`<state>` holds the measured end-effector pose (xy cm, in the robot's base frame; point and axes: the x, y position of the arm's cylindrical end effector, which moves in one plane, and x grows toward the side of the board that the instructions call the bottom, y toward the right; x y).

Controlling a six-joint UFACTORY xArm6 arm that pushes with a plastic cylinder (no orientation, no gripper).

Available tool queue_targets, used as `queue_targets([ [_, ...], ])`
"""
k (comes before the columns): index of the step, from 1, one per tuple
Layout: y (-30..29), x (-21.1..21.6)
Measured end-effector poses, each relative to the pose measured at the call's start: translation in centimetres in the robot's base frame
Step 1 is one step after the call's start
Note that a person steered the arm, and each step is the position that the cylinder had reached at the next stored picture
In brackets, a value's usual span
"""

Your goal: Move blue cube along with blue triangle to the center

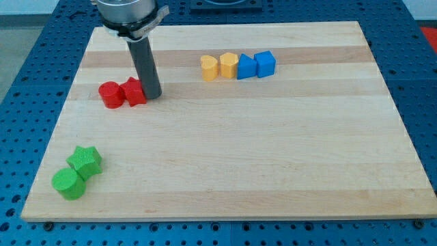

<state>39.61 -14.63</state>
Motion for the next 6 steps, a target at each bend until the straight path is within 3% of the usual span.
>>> queue_targets([
  [2,-1.6,0.0],
  [3,5.7,0.0],
  [5,28.5,-0.8],
  [6,36.4,-4.4],
])
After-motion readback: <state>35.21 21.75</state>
